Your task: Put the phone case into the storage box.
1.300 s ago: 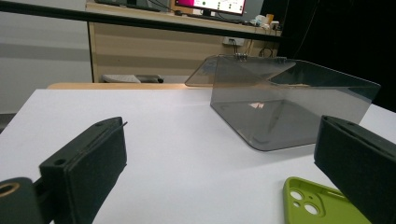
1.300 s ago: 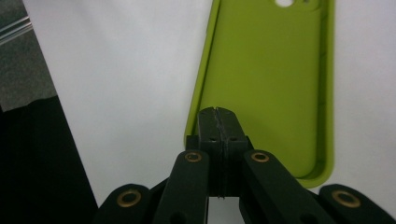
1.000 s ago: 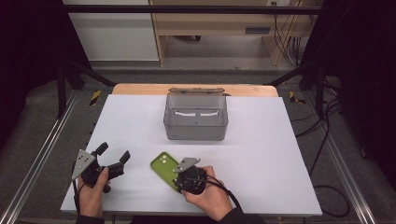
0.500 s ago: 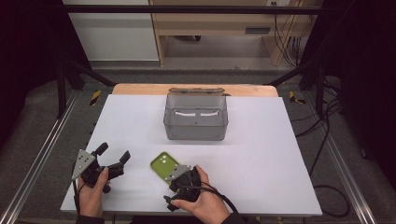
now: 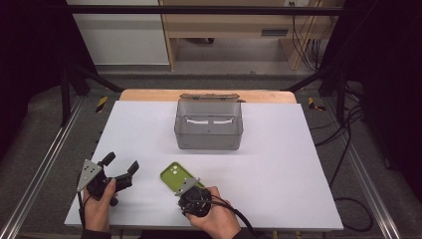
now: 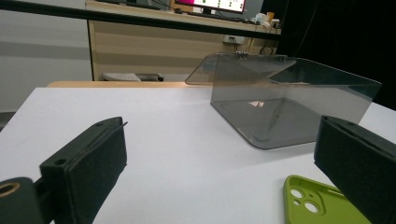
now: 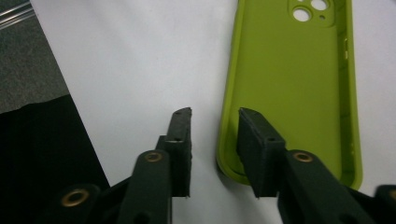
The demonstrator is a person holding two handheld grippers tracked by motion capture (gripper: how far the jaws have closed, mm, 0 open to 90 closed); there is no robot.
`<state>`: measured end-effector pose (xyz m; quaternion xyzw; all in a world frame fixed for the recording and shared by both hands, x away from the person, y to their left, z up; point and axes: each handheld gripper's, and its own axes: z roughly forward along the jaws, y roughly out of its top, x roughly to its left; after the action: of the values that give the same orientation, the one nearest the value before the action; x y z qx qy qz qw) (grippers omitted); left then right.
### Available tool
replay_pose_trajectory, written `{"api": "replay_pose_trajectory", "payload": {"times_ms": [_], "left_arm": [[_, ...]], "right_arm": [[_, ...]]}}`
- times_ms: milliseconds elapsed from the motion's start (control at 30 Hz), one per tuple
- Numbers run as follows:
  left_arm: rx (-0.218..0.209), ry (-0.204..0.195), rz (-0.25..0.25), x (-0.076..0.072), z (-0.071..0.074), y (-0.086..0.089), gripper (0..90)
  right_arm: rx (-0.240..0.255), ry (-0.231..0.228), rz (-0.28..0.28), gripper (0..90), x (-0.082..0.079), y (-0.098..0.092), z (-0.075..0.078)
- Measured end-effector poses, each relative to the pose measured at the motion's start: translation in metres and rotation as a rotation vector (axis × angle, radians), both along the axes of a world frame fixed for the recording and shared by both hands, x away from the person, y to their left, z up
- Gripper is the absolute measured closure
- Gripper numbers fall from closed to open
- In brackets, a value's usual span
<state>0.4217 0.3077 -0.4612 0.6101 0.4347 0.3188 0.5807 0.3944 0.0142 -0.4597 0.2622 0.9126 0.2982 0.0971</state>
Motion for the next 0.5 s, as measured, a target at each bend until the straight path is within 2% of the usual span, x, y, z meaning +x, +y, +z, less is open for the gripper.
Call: {"api": "replay_pose_trajectory", "payload": {"times_ms": [100,200,500], "left_arm": [[0.001,0.001,0.000,-0.0001,0.0000,-0.0002,2.5],[0.000,0.003,0.000,-0.0001,0.0000,-0.0004,2.5],[-0.002,0.008,-0.006,-0.0010,0.0005,-0.0027,2.7]], "right_arm": [[-0.001,0.008,-0.001,72.2,-0.0002,0.0006,-0.0022],[-0.004,-0.003,-0.003,75.4,-0.0006,0.0007,-0.0031],[-0.046,-0.064,-0.014,83.3,-0.0045,0.0031,-0.0041]]}}
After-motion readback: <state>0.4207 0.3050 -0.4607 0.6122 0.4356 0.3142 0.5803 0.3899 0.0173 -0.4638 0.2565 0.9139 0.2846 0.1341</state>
